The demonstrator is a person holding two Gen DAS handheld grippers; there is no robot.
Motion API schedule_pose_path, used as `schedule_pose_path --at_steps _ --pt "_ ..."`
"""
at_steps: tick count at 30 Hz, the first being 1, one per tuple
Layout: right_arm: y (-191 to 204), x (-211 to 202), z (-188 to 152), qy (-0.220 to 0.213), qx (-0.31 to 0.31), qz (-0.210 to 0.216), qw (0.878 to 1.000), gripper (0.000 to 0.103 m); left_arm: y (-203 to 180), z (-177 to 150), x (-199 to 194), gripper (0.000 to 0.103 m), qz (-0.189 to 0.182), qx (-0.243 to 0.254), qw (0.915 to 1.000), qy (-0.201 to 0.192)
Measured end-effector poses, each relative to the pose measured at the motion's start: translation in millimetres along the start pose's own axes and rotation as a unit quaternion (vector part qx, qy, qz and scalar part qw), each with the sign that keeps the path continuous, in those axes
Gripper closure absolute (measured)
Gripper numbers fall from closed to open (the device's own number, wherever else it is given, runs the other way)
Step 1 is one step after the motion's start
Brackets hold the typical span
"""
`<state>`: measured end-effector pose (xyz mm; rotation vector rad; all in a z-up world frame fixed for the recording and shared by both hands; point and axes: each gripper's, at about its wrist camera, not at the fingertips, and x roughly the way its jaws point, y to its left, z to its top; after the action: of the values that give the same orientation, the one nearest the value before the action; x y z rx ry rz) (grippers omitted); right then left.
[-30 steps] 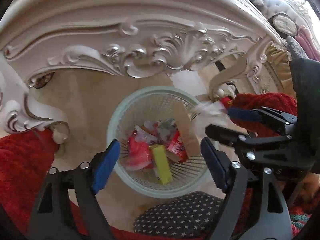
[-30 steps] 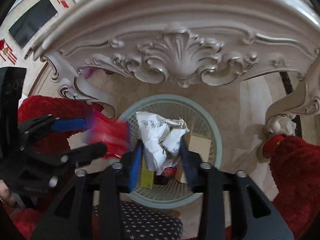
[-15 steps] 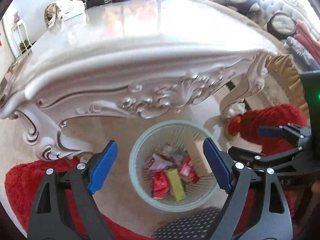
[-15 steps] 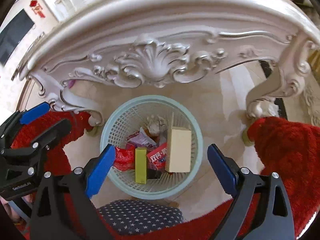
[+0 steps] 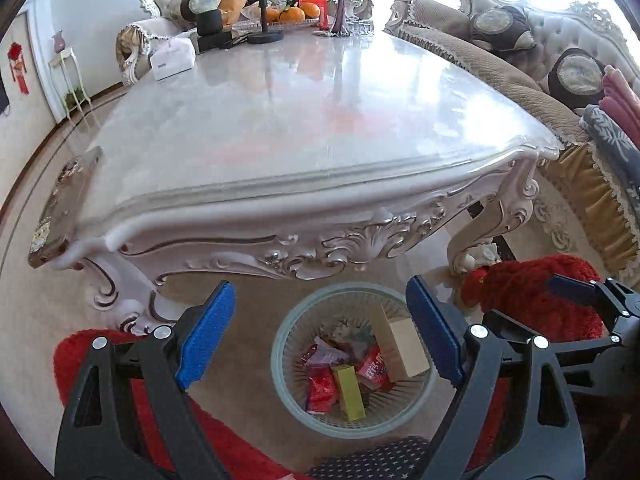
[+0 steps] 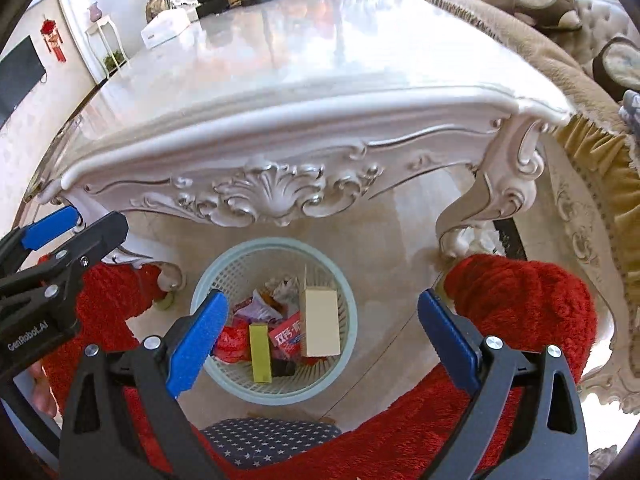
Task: Collect trash
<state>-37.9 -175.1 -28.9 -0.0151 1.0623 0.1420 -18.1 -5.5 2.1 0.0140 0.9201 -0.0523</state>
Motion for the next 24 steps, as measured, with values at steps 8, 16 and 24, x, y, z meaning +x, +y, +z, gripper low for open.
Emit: schedule_pose_path --at_steps 8,16,24 --pt "3 -8 3 -0.003 -0.002 -0.001 1.0 0.011 4 3 -7 0.018 0.013 -0.008 0.9999 0.001" --pt "5 -10 4 -0.005 0.0 -0.004 1.0 0.011 2 5 -10 0.018 0.013 -0.008 0.9999 -0.002" --pt "3 -11 3 -0.003 -0.005 -0.007 1.0 0.011 -3 6 -12 0.018 0.014 0.001 0.9999 -0.005"
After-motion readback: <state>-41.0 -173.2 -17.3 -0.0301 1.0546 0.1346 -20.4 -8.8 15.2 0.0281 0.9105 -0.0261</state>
